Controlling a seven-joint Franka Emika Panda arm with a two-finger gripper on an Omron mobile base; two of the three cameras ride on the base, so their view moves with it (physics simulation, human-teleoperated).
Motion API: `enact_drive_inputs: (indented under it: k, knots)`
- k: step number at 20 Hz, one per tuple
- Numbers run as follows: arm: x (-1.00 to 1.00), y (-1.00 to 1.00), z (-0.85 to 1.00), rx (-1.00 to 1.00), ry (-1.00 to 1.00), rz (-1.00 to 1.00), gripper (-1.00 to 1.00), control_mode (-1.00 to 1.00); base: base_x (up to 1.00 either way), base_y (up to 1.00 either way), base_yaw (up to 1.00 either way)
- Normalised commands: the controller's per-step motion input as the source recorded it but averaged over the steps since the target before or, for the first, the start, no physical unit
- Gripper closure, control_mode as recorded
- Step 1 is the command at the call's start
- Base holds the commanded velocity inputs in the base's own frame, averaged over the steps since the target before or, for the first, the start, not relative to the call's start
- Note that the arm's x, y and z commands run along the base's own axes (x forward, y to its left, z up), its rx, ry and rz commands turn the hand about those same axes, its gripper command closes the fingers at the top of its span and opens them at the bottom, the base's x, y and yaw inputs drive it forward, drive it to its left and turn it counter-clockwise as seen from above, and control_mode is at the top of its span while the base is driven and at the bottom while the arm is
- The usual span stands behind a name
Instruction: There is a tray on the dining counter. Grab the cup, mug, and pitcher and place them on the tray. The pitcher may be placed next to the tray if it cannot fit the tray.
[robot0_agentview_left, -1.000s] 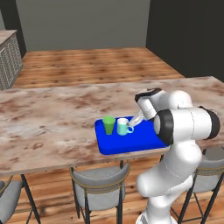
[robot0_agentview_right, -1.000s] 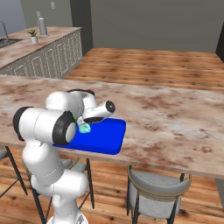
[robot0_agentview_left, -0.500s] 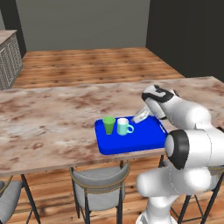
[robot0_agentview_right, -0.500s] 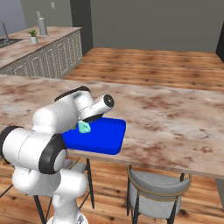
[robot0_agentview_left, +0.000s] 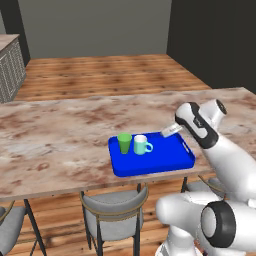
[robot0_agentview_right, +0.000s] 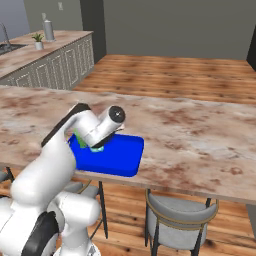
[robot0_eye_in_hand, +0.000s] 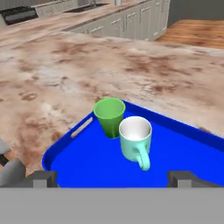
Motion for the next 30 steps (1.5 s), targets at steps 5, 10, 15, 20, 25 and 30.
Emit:
enact_drive_inputs:
  k: [5,10,15,20,25,30]
  knots:
    - [-0.42,-0.1,0.35,-0.03,0.04,-0.38,-1.0,-1.0,0.0,0.0,0.0]
    - [-0.43,-0.16,0.45,-0.04,0.07,-0.31,-1.0,-1.0,0.0,0.0,0.0]
    - [-0.3,-0.1,0.49,-0.07,0.11,-0.22,-1.0,-1.0,0.0,0.0,0.0]
    - [-0.41,-0.07,0.41,-0.08,0.15,-0.15,-1.0,-1.0,0.0,0.0,0.0]
    - [-0.52,-0.01,0.32,-0.02,0.08,-0.05,-1.0,-1.0,0.0,0.0,0.0]
    - [-0.64,0.0,0.16,0.0,0.0,0.0,-1.0,-1.0,0.0,0.0,0.0]
